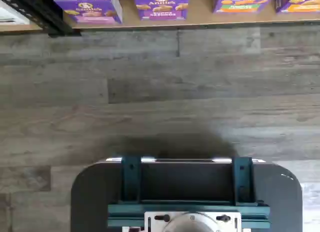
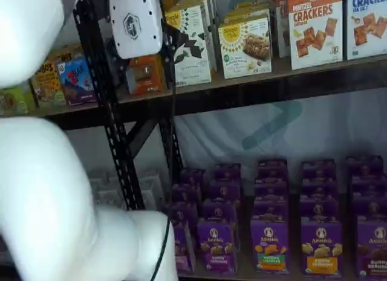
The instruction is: Pick up the purple box with a pink patch in the middle, on the bottom shelf, the first box from the left
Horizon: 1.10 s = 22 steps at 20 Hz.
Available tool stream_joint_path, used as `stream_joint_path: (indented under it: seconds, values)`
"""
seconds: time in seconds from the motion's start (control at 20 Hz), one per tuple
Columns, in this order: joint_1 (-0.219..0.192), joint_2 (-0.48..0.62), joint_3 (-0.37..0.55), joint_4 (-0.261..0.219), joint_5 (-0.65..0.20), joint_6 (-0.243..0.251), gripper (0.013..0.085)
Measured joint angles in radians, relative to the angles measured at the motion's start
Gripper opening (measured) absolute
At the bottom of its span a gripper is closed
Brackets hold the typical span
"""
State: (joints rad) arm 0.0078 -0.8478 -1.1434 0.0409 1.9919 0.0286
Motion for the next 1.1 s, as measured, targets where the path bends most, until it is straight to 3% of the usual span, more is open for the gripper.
stream_joint_path:
  seconds: [0.1,0.4,0.6,0.85,1.1]
  values:
    - [0.055,0.015,-0.013,-0.058,0.024,0.026,0.085]
    - [0.068,0.012,-0.001,-0.077,0.005,0.036,0.085]
    - [0.072,0.0,0.029,-0.069,-0.034,0.045,0.085]
    - [0.051,-0.024,0.098,-0.014,-0.112,0.045,0.085]
    - [0.079,-0.044,0.172,-0.013,-0.18,0.071,0.085]
